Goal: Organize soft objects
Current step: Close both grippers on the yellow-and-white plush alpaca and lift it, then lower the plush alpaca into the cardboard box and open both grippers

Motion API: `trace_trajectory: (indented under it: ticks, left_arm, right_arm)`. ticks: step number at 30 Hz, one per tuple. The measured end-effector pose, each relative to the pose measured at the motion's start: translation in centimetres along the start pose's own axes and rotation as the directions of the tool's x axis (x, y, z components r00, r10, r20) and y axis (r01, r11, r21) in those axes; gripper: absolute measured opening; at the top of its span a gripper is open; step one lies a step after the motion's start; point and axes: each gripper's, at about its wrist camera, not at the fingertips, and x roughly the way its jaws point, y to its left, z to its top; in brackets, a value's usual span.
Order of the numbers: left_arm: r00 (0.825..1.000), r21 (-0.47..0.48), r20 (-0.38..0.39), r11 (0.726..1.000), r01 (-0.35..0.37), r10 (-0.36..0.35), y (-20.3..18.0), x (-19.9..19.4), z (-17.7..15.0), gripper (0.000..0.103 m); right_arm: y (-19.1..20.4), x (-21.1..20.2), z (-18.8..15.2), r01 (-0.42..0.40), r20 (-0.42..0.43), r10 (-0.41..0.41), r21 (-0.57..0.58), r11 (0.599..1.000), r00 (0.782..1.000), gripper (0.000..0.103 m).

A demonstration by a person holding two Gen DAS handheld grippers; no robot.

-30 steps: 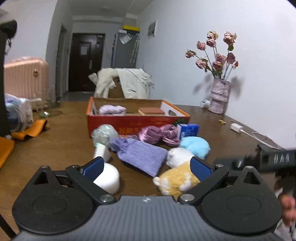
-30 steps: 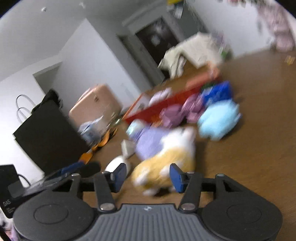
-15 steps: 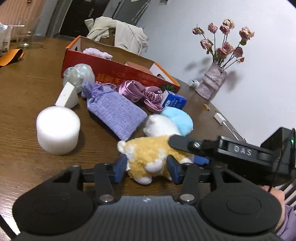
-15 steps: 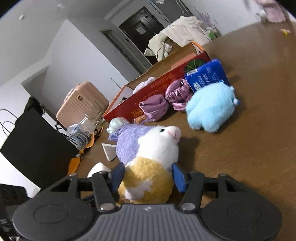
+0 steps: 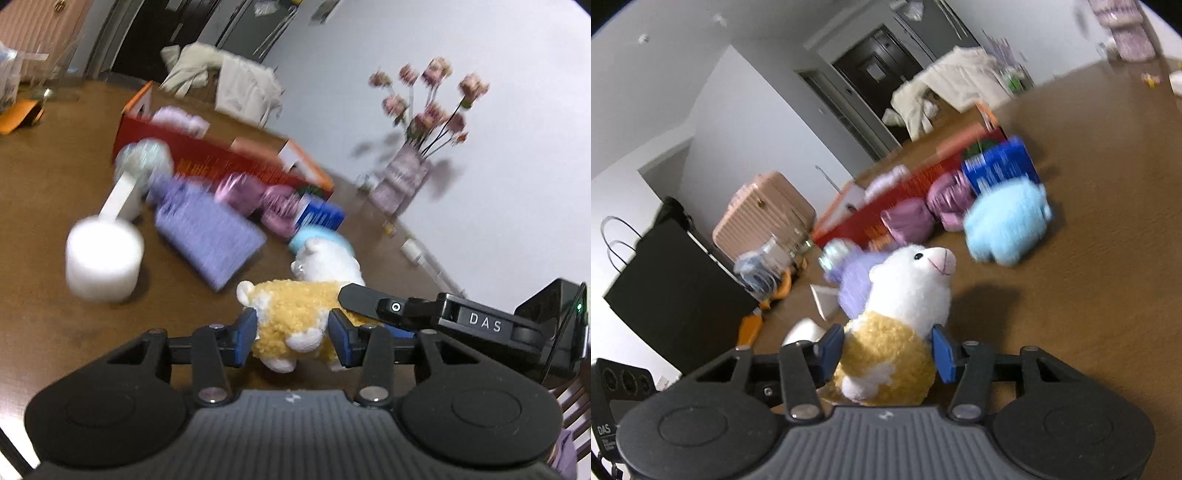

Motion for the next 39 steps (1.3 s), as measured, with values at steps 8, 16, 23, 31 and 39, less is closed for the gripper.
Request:
trace_trajectory:
  ticks: [8, 16, 23, 31, 39]
  left_arm:
    - [0.992, 0.042, 0.125, 0.999, 0.023, -0.028, -2.6, 5.2, 11.0, 0.043]
    - [0.999, -0.055, 0.027, 0.998, -0.040, 0.041, 0.7, 17.2, 18.7, 0.043]
    - [0.992, -0.056, -0.077, 0.993, -0.102, 0.098, 2.9, 22.9, 18.5, 0.043]
    - [0.990, 0.014, -0.086, 0.994, -0.113, 0.114, 2.0, 22.4, 18.1, 0.043]
    - [0.978, 0.136, 0.083, 0.971, -0.199, 0.189, -1.1, 12.2, 19.7, 0.055]
  right_arm:
    - [0.7, 2.2, 11.9, -0.037, 0.101, 0.049, -0.119, 0.992, 0.994, 0.050]
    - [-4.0, 12.7, 22.7, 0.028, -0.029, -0.031, -0.079, 0.996, 0.999, 0.049]
    - [-6.8, 18.9, 24.1, 0.120, -0.110, -0.133, -0.115, 0.986, 0.985, 0.050]
    - [-4.4, 17.8, 23.8, 0.254, -0.023, -0.271, -0.279, 0.926, 0.962, 0.055]
    - [2.4, 11.2, 24.4, 0.234, 0.109, -0.208, -0.414, 0.880, 0.972, 0.066]
